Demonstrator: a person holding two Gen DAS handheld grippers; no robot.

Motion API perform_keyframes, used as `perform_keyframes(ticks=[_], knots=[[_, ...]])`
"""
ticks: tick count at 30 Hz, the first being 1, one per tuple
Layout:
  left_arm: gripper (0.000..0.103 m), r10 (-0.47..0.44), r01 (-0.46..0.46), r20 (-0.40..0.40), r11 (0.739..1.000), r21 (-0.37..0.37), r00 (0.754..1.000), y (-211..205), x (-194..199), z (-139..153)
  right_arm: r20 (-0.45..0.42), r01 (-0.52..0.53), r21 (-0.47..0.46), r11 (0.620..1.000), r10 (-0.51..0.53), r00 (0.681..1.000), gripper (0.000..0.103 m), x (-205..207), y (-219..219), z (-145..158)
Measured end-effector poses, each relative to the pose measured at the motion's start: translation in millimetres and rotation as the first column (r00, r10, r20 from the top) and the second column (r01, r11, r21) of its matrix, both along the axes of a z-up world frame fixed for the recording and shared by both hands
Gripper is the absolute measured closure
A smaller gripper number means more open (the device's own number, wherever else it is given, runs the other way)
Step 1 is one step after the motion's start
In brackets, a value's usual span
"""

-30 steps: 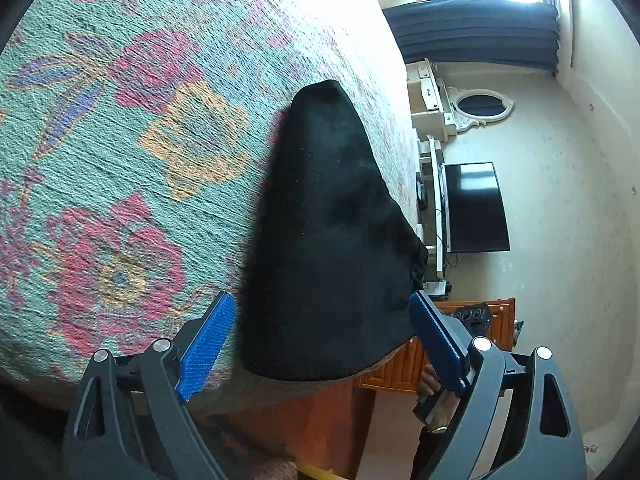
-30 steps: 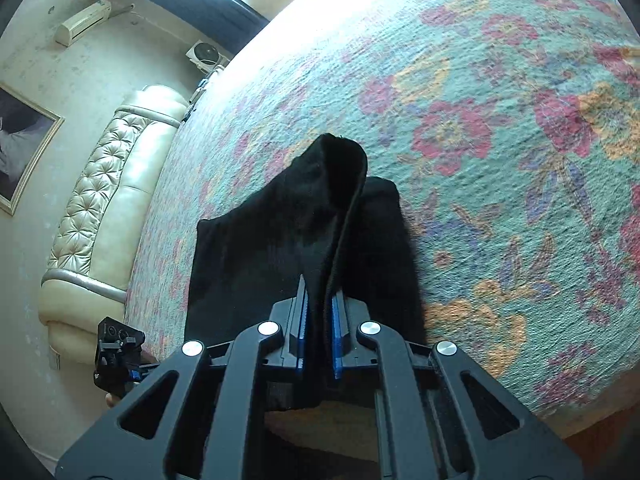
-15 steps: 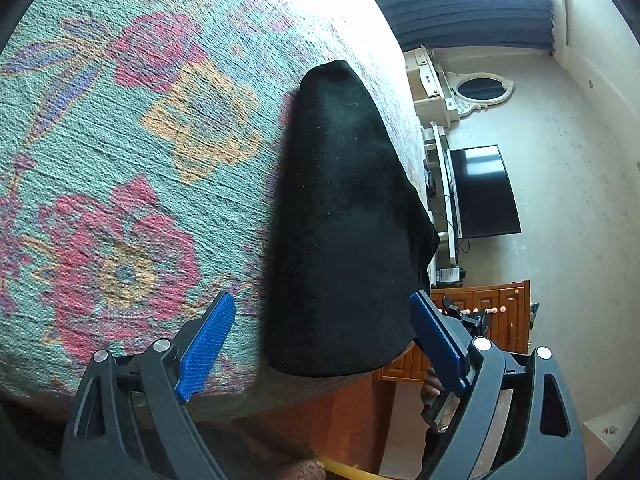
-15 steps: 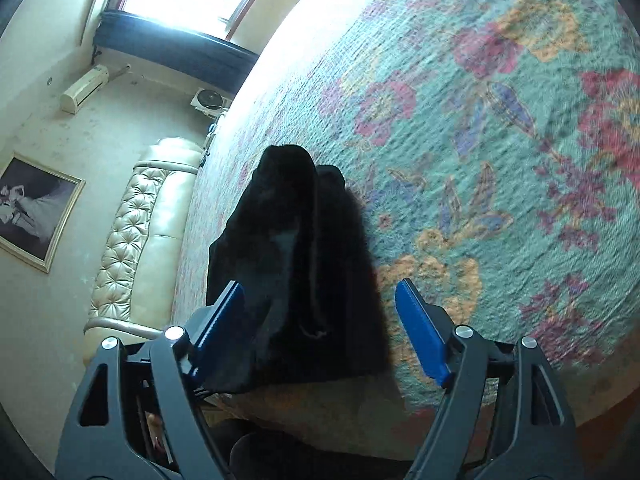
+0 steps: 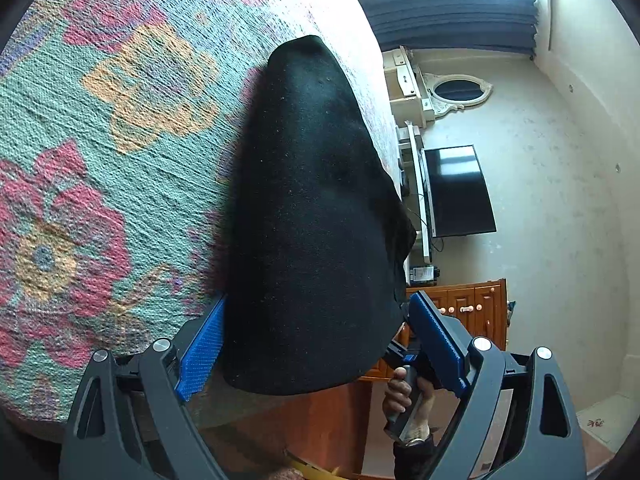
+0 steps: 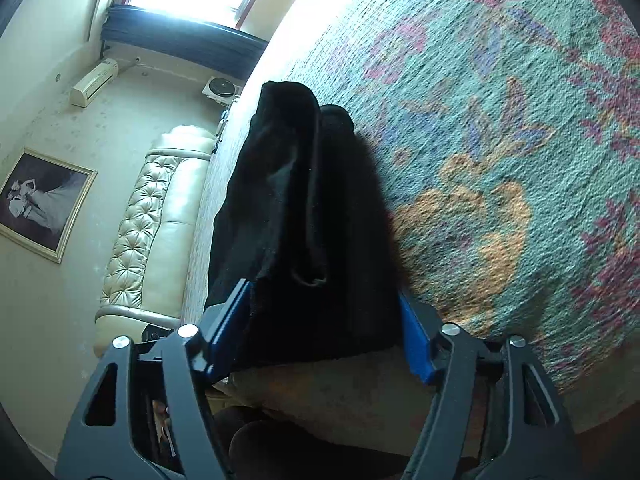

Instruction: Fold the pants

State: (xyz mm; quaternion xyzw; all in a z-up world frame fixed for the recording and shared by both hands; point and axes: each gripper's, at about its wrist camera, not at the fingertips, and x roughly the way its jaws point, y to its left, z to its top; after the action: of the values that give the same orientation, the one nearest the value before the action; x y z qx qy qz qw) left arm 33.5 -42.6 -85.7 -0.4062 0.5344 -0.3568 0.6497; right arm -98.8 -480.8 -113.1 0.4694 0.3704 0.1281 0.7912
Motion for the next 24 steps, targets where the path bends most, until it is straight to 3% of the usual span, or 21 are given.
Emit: perform_keyframes(ticks=[2,3,4,5,13,22,24], knots=[[0.021,0.007,-0.007,-0.004,1.0,0.017,1.0,-0.2,0.3,-2.0,-0.003,0.001,-0.014,1.0,-0.001,1.0,0.054,-0.9,0.4,-2.2],[0.04,0.003,-0.003,-0.007,0.999,0.052,1.0,0.9,0.8,-4.8,-0.007,0.001,-0.017,1.0,-0.001,1.0,0.058,-0.8,0.9,-3.7],[0.051,-0.013,0.014,-0.011,0.993,0.12,1.0,-3.4,1.5,-7.4,-0.004,0.002,-0.012,1.0,-0.002,1.0,0.061,-3.3,-2.3,-7.2],[0.056,-0.028,0.029,-0.008,0.987,0.161,1.0,-7.0,1.8,-10.0,0.002,0.002,-0.004,1.0,-0.002,1.0,0.063,-3.5,-2.2,-8.4],[0.061,-0.04,0.037,0.009,0.979,0.201,0.999,-12.6,1.0,-8.0,0.02,-0.001,0.042,0.999,0.0,1.0,0.068,-11.7,-15.9,-24.2],[0.061,-0.039,0.035,0.018,0.98,0.197,0.999,-14.8,-1.3,-6.9,0.02,-0.003,0.043,0.999,0.002,1.0,0.068,-12.5,-16.8,-24.7],[0.058,-0.049,0.042,0.036,0.982,0.182,0.998,-14.4,-2.7,-4.7,0.025,0.0,0.04,0.999,-0.001,1.0,0.064,-13.4,-15.4,-22.5]])
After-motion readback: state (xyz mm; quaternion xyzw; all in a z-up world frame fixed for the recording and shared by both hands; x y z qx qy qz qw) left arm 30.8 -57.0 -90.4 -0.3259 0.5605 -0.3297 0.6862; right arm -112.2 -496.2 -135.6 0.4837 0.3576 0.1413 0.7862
